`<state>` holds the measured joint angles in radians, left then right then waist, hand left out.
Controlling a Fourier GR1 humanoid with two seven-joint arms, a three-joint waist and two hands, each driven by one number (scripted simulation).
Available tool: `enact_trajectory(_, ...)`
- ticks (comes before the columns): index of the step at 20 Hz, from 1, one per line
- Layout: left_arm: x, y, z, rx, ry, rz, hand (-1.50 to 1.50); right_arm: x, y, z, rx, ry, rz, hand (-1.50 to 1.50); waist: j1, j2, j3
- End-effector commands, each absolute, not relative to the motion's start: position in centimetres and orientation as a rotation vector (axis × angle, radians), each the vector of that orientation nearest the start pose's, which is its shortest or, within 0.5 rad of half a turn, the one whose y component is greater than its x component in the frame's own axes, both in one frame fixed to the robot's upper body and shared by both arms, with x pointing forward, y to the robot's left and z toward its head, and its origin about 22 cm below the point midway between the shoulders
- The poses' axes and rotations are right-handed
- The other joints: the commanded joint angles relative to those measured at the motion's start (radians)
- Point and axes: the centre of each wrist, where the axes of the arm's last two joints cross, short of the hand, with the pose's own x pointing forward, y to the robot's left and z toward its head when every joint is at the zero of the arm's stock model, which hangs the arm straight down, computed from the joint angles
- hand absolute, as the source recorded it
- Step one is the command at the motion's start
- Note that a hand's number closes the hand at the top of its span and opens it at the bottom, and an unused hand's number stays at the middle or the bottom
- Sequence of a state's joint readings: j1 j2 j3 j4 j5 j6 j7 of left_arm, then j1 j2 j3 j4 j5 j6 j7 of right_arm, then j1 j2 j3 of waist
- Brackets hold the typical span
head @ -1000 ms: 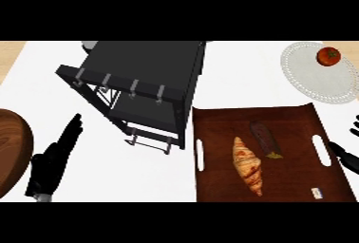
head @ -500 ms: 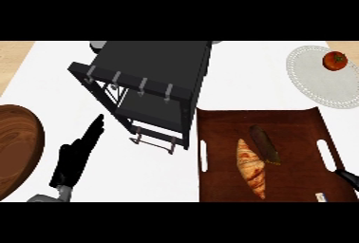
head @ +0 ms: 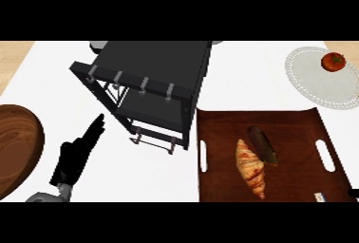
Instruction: Pick the sweet potato from the tray and place it in the tiered shelf
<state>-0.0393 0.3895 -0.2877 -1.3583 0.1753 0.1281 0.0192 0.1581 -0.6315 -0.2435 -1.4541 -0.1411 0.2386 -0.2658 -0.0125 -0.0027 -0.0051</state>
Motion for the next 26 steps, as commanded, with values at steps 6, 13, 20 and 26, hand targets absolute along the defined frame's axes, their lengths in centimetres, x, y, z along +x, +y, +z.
enact_trajectory(6, 23.2, 26.9, -3.7, 0.098, -1.305, -0.289, 0.0, 20.8, -37.3, 10.5, -0.818, -1.293, 0.572, -1.5, 0.019, 0.002, 0.001)
enact_trajectory(13, 24.8, 26.5, -3.5, 0.113, -1.303, -0.284, 0.0, 22.2, -29.5, 10.1, -0.701, -1.184, 0.65, -1.5, 0.015, 0.004, 0.004)
enact_trajectory(20, 24.8, 26.0, -3.8, 0.116, -1.313, -0.278, 0.0, 21.9, -25.1, 10.3, -0.712, -1.063, 0.652, -1.5, 0.012, 0.002, 0.005)
enact_trajectory(26, 22.2, 26.6, -2.2, 0.122, -1.311, -0.281, 0.0, 23.0, -26.5, 9.5, -0.774, -0.999, 0.639, -1.5, 0.016, 0.001, 0.005)
